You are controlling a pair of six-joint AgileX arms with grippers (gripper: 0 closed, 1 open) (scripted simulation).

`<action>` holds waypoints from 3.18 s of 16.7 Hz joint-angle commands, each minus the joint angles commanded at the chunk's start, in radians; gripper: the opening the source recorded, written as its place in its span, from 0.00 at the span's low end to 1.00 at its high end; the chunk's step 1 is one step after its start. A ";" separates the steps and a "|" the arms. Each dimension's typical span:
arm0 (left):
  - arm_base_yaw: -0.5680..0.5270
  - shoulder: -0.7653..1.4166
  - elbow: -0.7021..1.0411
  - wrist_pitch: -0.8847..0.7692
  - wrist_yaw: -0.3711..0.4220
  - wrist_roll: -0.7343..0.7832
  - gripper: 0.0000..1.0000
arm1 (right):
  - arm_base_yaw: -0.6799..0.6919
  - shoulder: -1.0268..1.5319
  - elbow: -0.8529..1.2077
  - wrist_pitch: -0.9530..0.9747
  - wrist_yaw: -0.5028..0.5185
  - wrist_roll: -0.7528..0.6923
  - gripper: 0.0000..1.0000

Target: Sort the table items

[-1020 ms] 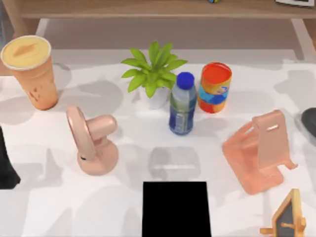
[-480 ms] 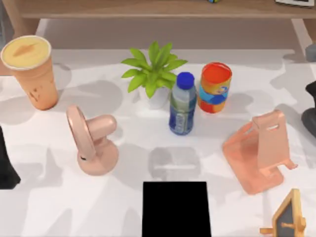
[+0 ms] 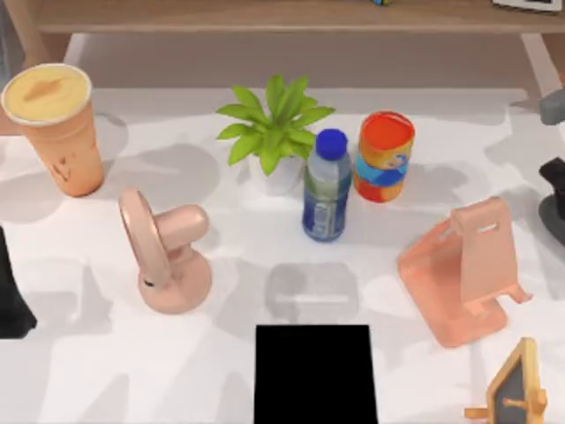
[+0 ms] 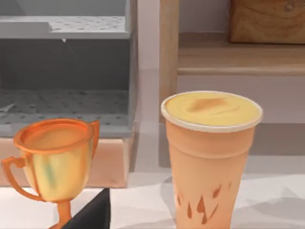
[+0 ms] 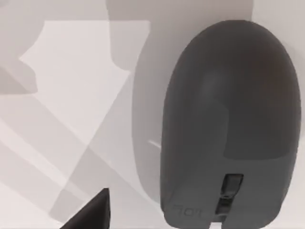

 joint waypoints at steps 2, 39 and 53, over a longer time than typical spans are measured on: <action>0.000 0.000 0.000 0.000 0.000 0.000 1.00 | 0.000 0.030 -0.053 0.093 0.000 0.000 1.00; 0.000 0.000 0.000 0.000 0.000 0.000 1.00 | 0.003 0.006 0.013 -0.007 -0.013 0.002 0.00; 0.000 0.000 0.000 0.000 0.000 0.000 1.00 | 0.085 -0.103 0.148 -0.132 0.004 -0.090 0.00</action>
